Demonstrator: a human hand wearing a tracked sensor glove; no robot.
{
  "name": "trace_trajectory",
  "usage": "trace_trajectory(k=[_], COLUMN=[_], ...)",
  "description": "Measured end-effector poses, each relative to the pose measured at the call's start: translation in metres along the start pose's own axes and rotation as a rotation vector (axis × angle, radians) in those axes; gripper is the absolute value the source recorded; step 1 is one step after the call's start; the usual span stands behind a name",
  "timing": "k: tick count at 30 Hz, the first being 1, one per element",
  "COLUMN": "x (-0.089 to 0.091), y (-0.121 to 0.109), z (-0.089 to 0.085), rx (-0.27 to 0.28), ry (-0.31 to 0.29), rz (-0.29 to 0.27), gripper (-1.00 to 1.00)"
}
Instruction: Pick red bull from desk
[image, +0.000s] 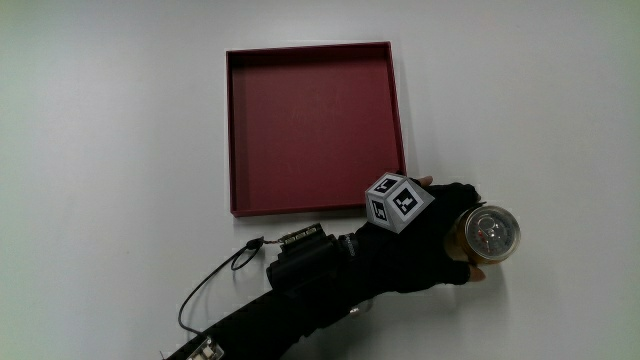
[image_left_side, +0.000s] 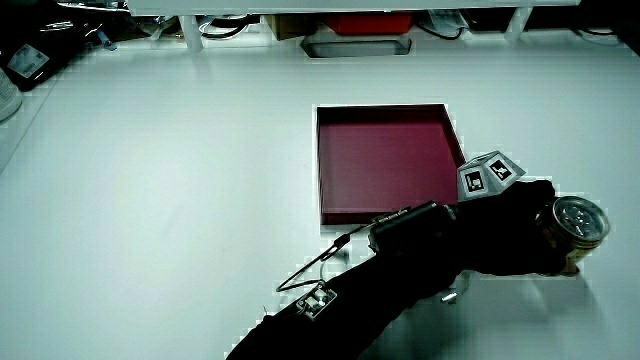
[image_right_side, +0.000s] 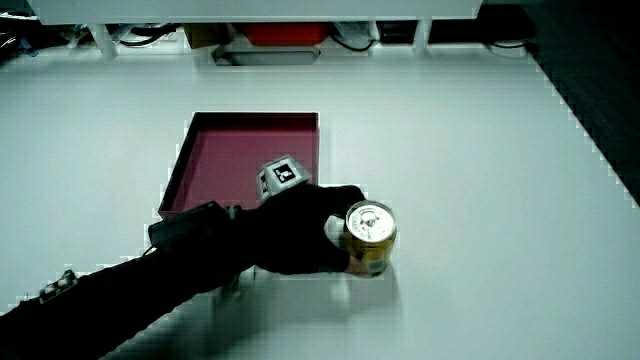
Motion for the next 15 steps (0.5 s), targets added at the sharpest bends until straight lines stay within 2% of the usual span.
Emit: trace_trajectory(k=[13, 15], x=[0.0016, 0.0033], y=[-0.0018, -0.0026], z=[-0.0037, -0.0036], rx=[0.046, 0.032], ry=[0.014, 0.007], rz=[0.001, 0.033], gripper=[0.93, 1.00])
